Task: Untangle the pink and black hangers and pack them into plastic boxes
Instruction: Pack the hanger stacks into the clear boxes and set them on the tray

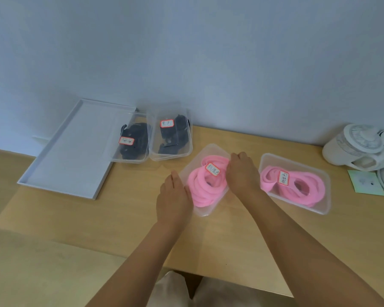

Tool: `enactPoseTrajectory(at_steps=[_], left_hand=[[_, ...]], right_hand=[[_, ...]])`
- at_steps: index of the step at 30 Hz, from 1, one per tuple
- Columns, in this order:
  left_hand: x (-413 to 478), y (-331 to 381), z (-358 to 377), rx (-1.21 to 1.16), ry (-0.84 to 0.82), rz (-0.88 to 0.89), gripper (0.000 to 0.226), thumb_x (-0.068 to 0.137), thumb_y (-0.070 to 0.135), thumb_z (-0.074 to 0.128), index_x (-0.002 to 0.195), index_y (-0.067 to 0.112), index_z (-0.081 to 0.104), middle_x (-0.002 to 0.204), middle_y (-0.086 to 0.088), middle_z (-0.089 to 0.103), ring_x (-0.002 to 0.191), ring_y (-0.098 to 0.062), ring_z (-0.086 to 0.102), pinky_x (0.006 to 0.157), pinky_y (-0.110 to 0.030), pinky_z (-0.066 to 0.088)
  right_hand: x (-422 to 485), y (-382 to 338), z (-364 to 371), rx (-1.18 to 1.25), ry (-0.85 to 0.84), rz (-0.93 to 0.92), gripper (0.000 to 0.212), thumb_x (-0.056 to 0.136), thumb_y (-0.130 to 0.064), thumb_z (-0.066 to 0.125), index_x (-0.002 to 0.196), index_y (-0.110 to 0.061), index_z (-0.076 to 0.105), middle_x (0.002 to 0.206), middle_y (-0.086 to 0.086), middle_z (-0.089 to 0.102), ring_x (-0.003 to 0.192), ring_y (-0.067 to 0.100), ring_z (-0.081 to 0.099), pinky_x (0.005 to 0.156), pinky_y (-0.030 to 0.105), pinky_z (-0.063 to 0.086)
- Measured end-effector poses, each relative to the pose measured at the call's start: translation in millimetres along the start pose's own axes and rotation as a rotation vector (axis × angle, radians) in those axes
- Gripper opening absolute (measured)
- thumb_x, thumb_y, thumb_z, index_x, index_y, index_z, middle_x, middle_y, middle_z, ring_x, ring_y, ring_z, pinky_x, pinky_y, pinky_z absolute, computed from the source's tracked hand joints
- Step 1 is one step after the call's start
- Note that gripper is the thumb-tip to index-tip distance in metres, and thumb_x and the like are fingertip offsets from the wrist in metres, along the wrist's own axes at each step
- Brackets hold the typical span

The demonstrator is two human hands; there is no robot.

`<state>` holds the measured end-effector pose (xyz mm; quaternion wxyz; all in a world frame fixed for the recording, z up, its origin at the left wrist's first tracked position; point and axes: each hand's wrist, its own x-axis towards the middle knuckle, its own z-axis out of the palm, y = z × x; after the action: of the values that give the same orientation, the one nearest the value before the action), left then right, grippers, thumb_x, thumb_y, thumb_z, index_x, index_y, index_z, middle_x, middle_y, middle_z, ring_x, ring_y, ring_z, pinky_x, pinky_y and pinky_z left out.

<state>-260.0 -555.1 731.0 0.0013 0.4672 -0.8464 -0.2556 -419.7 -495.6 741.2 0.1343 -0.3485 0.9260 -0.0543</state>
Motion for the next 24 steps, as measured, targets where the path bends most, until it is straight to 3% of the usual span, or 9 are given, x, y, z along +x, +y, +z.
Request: enactPoseTrajectory(at_steps=[2,4,8,12,15,17,19,22,24], left_hand=[[0.0,-0.9,2.2,0.02,-0.048,0.037,0.063,0.101,0.033,0.025,0.148,0.0,0.0,0.155,-0.015,0.015,0.14,-0.026,0.021,0.11,-0.031,0.02],[-1.7,-1.4,4.6,0.05,-0.097,0.056,0.092,0.087,0.064,0.012,0.147,-0.003,-0.005,0.157,-0.017,0.004,0.145,-0.026,0.009,0.115,-0.031,0.008],[-3.0,5.8,6.1,0.278,-0.067,0.121,0.14,0.047,0.093,0.001,0.148,-0.004,0.0,0.157,-0.02,0.008,0.145,-0.033,0.009,0.114,-0.051,0.013],[-0.3,7.2,0.4,0.349,-0.19,0.098,0.139,0.056,0.093,0.038,0.146,0.002,-0.015,0.157,-0.013,-0.002,0.145,-0.028,0.003,0.114,-0.051,0.006],[4.7,11.0,-0.6,0.404,-0.159,0.101,0.138,0.057,0.088,0.048,0.147,0.001,-0.009,0.15,-0.012,0.016,0.134,-0.027,0.025,0.112,-0.048,0.018],[7.6,13.4,1.4,0.411,-0.16,0.094,0.138,0.056,0.088,0.05,0.147,0.001,-0.007,0.147,-0.01,0.02,0.13,-0.026,0.029,0.11,-0.047,0.022],[8.7,14.1,1.1,0.42,-0.167,0.105,0.137,0.057,0.087,0.051,0.146,0.0,-0.006,0.146,-0.01,0.02,0.129,-0.026,0.029,0.109,-0.047,0.023],[14.6,9.9,-3.5,0.432,-0.203,0.137,0.137,0.058,0.086,0.051,0.146,0.0,-0.009,0.149,-0.011,0.014,0.133,-0.028,0.023,0.11,-0.049,0.02],[19.0,8.7,-7.5,0.45,-0.228,0.167,0.136,0.06,0.086,0.05,0.146,0.001,-0.011,0.153,-0.013,0.007,0.139,-0.03,0.015,0.112,-0.052,0.016]], right_hand=[[3.6,0.2,1.3,-0.03,-0.004,0.014,0.049,0.089,-0.012,0.01,0.115,0.0,0.049,0.121,0.016,0.048,0.111,0.031,0.046,0.085,0.037,0.038],[6.9,0.2,-1.9,-0.073,-0.013,-0.001,0.029,0.092,-0.002,0.031,0.116,0.0,0.048,0.121,0.016,0.048,0.112,0.031,0.048,0.087,0.035,0.04],[12.3,2.3,-4.9,-0.122,-0.028,-0.009,0.028,0.091,0.001,0.035,0.115,-0.002,0.048,0.119,0.015,0.052,0.111,0.032,0.052,0.081,0.035,0.041],[11.6,-0.2,-3.8,-0.2,-0.065,-0.049,0.043,0.093,-0.005,0.034,0.136,-0.008,0.034,0.122,0.014,0.051,0.11,0.031,0.051,0.074,0.034,0.037],[14.6,-4.0,2.7,-0.261,-0.053,-0.231,0.056,0.096,-0.016,0.025,0.15,-0.019,0.009,0.145,0.014,0.032,0.129,0.031,0.038,0.093,0.04,0.036],[21.1,-4.3,1.8,-0.244,-0.05,-0.42,0.055,0.096,-0.019,0.014,0.15,-0.016,0.008,0.158,0.01,0.009,0.143,0.028,0.017,0.107,0.04,0.026],[28.3,-3.4,-2.1,-0.139,-0.137,-0.462,0.055,0.098,-0.011,0.025,0.15,-0.015,0.009,0.159,0.003,0.001,0.146,0.02,0.008,0.112,0.033,0.02],[25.6,-7.5,-1.5,0.15,-0.112,-0.354,0.054,0.093,-0.013,0.041,0.146,-0.012,0.028,0.156,0.003,0.02,0.139,0.024,0.025,0.112,0.033,0.023],[21.8,-13.9,3.2,0.1,-0.033,-0.321,0.052,0.094,-0.03,0.042,0.141,-0.011,0.033,0.151,0.006,0.028,0.128,0.029,0.036,0.103,0.038,0.033]])
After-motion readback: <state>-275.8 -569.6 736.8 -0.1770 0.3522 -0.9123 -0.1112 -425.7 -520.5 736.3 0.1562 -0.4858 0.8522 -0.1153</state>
